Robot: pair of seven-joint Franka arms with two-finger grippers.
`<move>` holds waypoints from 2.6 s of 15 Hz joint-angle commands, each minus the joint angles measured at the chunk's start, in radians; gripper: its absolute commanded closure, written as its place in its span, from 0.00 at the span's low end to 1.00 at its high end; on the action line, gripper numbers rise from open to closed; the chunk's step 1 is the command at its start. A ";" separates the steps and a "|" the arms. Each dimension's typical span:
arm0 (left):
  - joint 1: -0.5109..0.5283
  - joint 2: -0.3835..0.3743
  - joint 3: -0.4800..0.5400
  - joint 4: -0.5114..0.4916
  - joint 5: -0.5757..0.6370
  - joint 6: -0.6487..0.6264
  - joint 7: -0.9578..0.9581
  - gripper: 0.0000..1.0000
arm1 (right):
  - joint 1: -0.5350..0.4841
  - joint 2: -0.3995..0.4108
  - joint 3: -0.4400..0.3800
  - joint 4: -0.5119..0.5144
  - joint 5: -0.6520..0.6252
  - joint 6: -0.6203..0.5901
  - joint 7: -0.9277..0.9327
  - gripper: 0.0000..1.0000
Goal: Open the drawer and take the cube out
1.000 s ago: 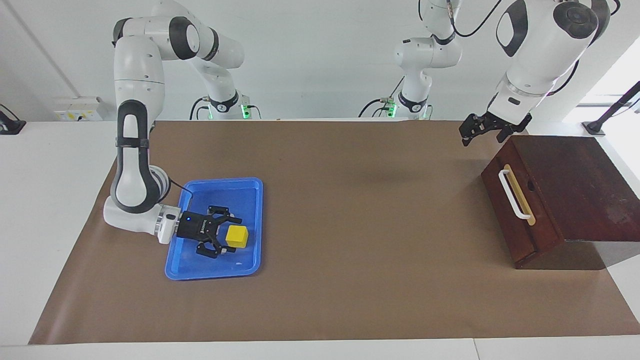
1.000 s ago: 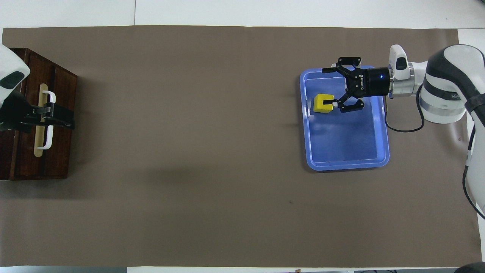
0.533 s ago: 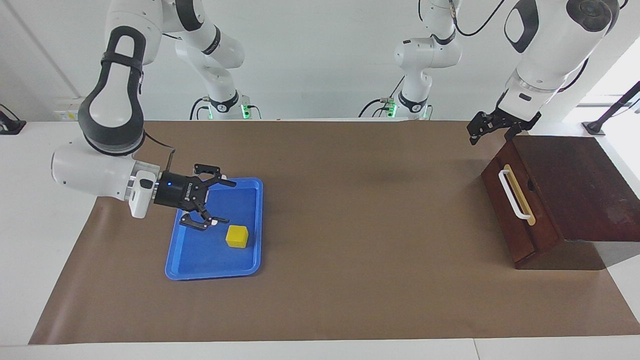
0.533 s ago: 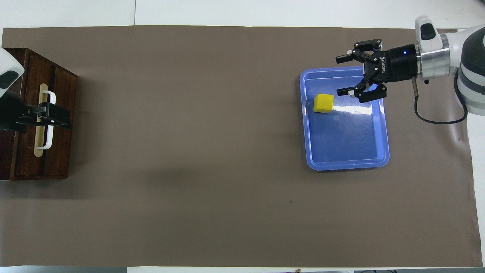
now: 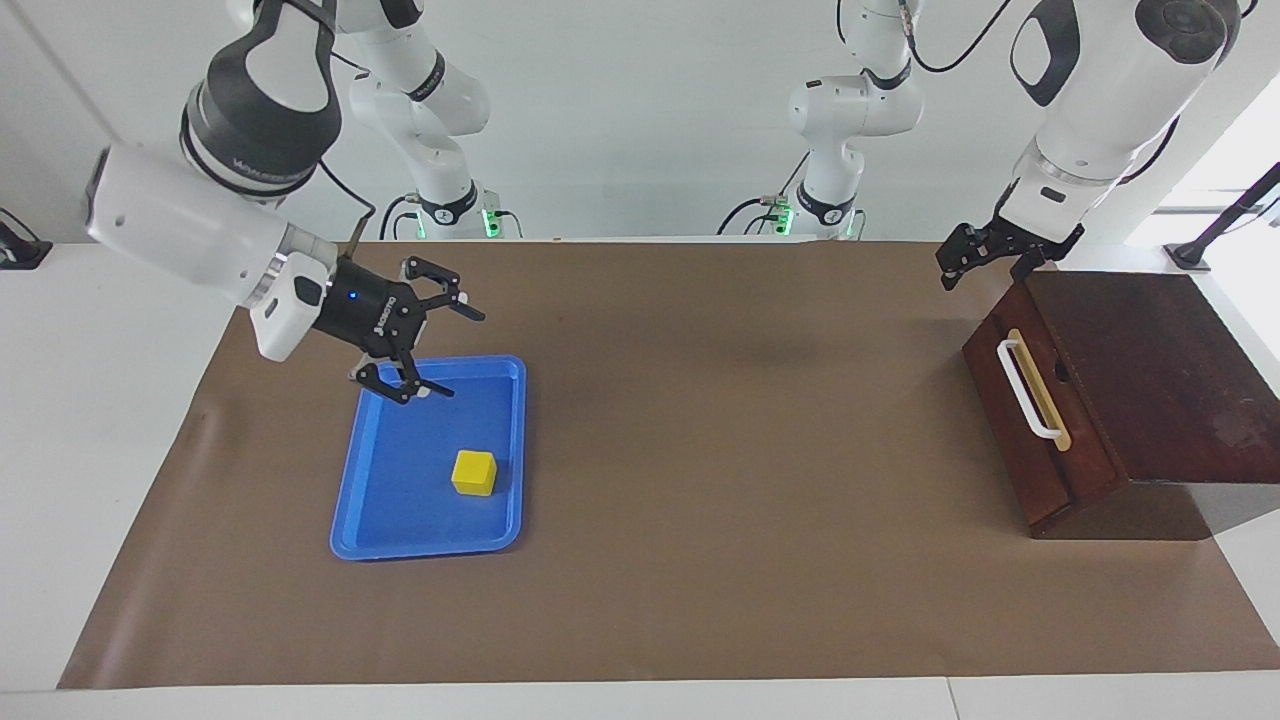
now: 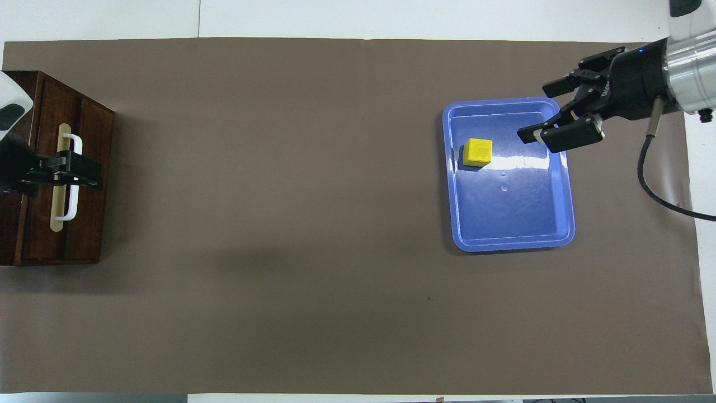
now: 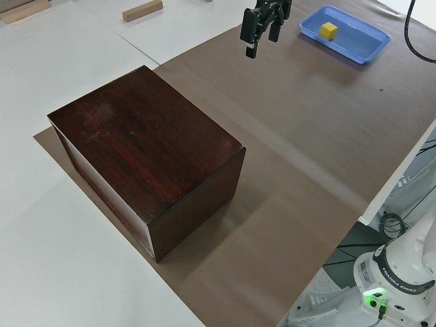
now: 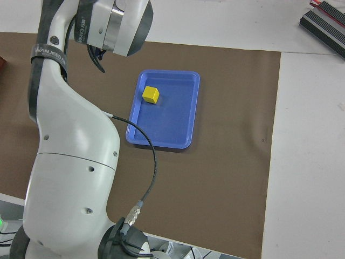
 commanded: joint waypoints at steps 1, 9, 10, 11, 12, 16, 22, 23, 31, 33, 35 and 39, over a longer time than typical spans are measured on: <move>0.009 -0.011 -0.005 -0.007 -0.013 -0.007 0.002 0.00 | 0.003 -0.097 -0.002 -0.018 -0.123 -0.085 0.245 0.00; 0.009 -0.011 -0.005 -0.007 -0.013 -0.007 0.001 0.00 | 0.090 -0.211 -0.071 -0.050 -0.514 -0.305 0.677 0.00; 0.009 -0.011 -0.005 -0.007 -0.013 -0.007 0.002 0.00 | 0.083 -0.222 -0.073 -0.085 -0.522 -0.296 0.679 0.00; 0.009 -0.011 -0.005 -0.007 -0.013 -0.007 0.002 0.00 | 0.078 -0.223 -0.089 -0.119 -0.523 -0.254 0.677 0.00; 0.009 -0.011 -0.005 -0.007 -0.013 -0.007 0.002 0.00 | 0.078 -0.222 -0.112 -0.154 -0.523 -0.204 0.674 0.00; 0.009 -0.011 -0.005 -0.007 -0.013 -0.007 0.002 0.00 | 0.076 -0.202 -0.117 -0.231 -0.522 -0.078 0.685 0.00; 0.009 -0.011 -0.005 -0.007 -0.013 -0.007 0.002 0.00 | 0.067 -0.183 -0.068 -0.215 -0.504 -0.075 0.782 0.00; 0.011 -0.011 -0.005 -0.007 -0.013 -0.007 0.002 0.00 | 0.060 -0.183 -0.065 -0.216 -0.504 -0.070 0.782 0.00; 0.009 -0.011 -0.005 -0.007 -0.013 -0.007 0.001 0.00 | 0.032 -0.188 -0.062 -0.228 -0.505 -0.068 0.739 0.00; 0.009 -0.011 -0.005 -0.007 -0.013 -0.007 0.002 0.00 | 0.032 -0.188 -0.062 -0.227 -0.505 -0.073 0.740 0.00; 0.009 -0.011 -0.005 -0.007 -0.013 -0.007 0.002 0.00 | 0.038 -0.196 -0.063 -0.230 -0.505 -0.076 0.742 0.00; 0.009 -0.011 -0.005 -0.007 -0.013 -0.007 0.002 0.00 | 0.040 -0.196 -0.063 -0.230 -0.505 -0.076 0.740 0.00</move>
